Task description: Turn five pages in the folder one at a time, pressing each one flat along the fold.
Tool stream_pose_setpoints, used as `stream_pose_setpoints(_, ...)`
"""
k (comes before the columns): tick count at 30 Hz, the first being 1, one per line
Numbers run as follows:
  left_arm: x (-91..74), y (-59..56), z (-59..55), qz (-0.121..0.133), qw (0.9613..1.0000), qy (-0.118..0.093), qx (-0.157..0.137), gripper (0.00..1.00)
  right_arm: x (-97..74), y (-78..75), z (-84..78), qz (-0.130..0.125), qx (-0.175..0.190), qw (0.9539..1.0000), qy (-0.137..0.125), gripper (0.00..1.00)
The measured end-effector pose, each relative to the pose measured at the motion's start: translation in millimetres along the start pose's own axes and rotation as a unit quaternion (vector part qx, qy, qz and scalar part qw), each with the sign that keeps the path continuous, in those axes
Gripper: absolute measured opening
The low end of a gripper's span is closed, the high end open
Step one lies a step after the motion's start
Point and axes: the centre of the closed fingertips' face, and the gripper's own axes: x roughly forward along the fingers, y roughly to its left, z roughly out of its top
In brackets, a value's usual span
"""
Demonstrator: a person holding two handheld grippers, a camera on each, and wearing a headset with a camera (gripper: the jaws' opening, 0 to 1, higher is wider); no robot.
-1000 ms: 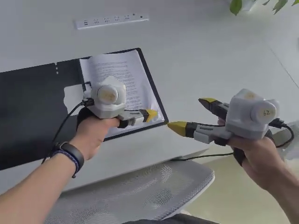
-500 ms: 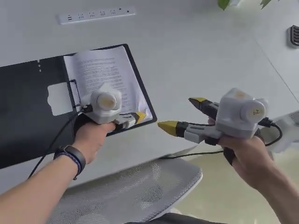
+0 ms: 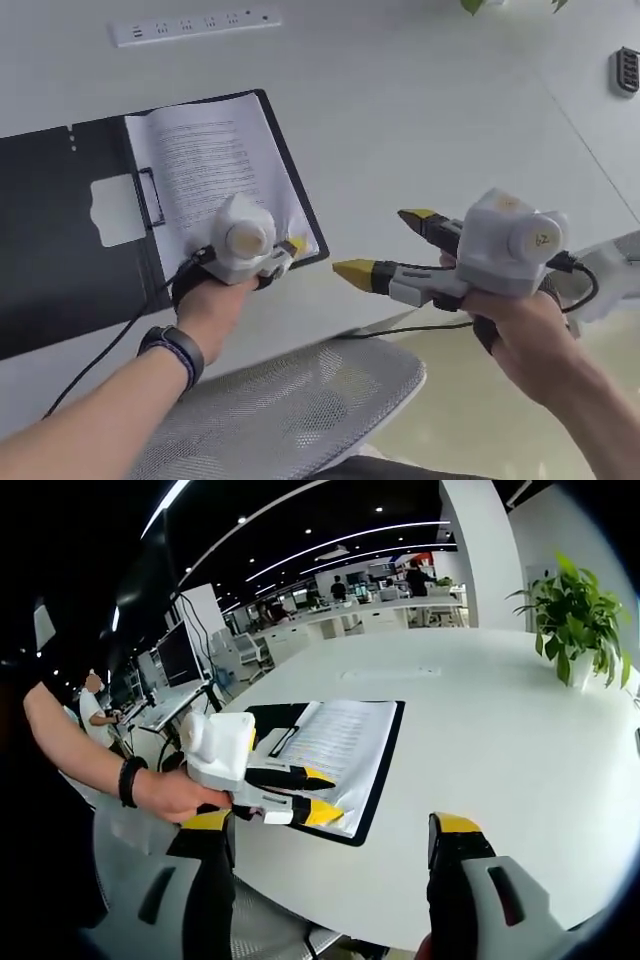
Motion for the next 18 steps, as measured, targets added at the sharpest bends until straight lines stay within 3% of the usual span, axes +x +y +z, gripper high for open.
stream_pose_setpoints(7,4.1,-4.2,0.4,0.017,0.9995,-0.005,0.024,0.22,0.5,-4.5,-2.5,0.001,0.002,1.0,0.003,0.78)
stream_pose_setpoints(11,4.3,-0.6,-0.6,0.034,0.9993,-0.008,0.015,0.12,0.4,-5.4,-0.8,0.001,0.005,1.0,0.001,0.78)
stream_pose_setpoints(18,5.4,-2.8,-2.3,0.046,0.9982,-0.011,0.035,0.03,3.1,-3.4,1.0,0.003,0.004,1.0,0.002,0.78)
